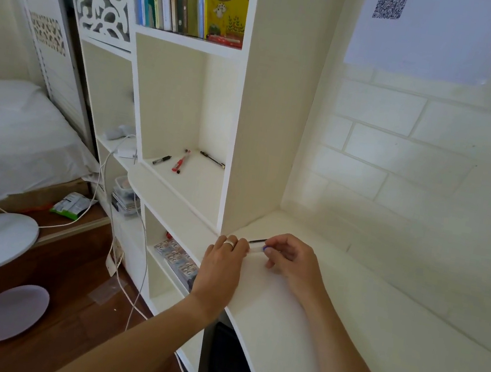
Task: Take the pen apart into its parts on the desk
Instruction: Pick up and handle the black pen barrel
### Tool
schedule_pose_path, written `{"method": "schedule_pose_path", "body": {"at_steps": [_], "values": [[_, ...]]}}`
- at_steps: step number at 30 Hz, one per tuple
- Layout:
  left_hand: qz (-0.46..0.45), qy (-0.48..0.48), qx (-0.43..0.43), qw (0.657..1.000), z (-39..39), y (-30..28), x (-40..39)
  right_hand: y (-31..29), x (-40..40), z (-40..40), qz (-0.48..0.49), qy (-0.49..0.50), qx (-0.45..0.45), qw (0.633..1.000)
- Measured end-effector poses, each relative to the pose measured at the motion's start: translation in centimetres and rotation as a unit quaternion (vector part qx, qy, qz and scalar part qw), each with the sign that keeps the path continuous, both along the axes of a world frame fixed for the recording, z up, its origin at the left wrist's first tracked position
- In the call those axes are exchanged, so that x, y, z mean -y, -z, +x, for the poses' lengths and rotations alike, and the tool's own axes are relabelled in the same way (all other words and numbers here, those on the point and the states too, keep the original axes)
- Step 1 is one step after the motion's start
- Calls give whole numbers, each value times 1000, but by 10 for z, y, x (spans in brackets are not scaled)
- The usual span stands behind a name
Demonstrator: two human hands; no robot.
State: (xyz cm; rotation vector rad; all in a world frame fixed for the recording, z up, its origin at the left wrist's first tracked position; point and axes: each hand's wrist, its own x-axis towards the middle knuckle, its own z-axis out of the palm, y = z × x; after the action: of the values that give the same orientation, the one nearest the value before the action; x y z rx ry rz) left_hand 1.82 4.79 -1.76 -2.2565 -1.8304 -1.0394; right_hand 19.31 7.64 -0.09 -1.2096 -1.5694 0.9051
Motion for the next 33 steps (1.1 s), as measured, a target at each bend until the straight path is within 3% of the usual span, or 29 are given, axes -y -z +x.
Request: {"method": "schedule_pose_path", "body": {"at_steps": [3,9,17,33], "values": [[6,5,7,1000,-1,1,1,1,1,0,-8,-3,-2,1000],[9,17,-5,1000,0,-2,3,3,3,-12,20,46,113,992],[4,15,-11,1000,1,-5,6,3,2,-13,44,50,160,985],[8,9,-15,1000,1,-1,4,2,2,-13,22,54,146,988]]}}
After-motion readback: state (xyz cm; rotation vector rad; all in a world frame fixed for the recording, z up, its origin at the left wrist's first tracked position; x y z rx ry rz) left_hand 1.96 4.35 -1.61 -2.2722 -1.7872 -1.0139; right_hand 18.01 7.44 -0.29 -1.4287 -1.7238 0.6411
